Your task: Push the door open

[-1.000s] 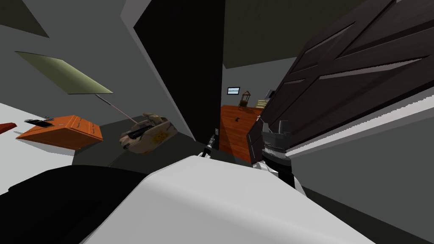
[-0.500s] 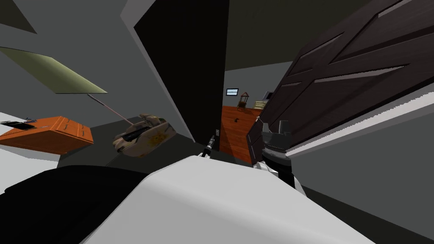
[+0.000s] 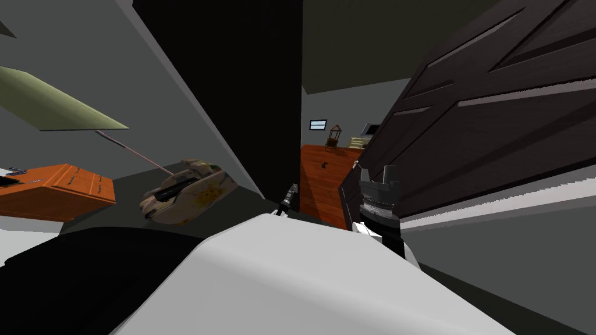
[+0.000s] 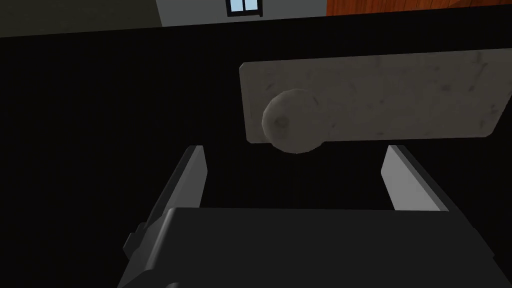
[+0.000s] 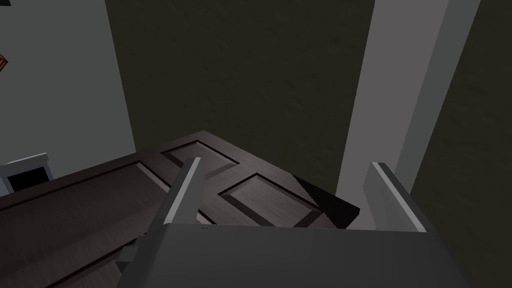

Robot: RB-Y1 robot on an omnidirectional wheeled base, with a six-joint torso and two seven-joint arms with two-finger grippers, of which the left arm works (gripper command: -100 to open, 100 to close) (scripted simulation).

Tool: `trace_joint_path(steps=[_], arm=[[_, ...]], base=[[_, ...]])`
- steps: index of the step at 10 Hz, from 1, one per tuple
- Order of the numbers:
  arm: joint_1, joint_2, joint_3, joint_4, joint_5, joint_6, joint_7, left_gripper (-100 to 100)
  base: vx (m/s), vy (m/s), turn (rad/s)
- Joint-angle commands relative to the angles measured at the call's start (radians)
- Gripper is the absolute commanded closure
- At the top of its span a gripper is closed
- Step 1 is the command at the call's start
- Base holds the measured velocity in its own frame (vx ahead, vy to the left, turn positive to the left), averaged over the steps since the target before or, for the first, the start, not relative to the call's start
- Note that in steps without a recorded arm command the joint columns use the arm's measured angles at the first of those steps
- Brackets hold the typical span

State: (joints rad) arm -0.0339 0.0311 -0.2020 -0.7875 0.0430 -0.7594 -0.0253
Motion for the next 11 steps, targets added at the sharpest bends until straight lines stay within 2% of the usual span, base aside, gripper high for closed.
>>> trace_joint_path(steps=[1,2,3,8,9,11], arm=[[-0.002,-0.014,0.004,0.007,0.002,-0.006,0.0,-100],[0.0,-0.009,0.002,0.002,0.001,-0.003,0.0,-100],[0.0,-0.009,0.002,0.002,0.001,-0.003,0.0,100],[0.0,-0.009,0.002,0.002,0.001,-0.003,0.0,100],[-0.002,0.005,0.017,0.005,0.007,-0.001,-0.005,100],[-0.004,0.016,0.031,0.007,0.013,-0.001,-0.009,100]], base=[[0.238,-0.031,-0.025],[0.103,-0.012,0.002],[-0.021,0.001,0.009],[-0.016,0.003,-0.003],[0.102,-0.028,0.017],[0.153,-0.081,0.037]])
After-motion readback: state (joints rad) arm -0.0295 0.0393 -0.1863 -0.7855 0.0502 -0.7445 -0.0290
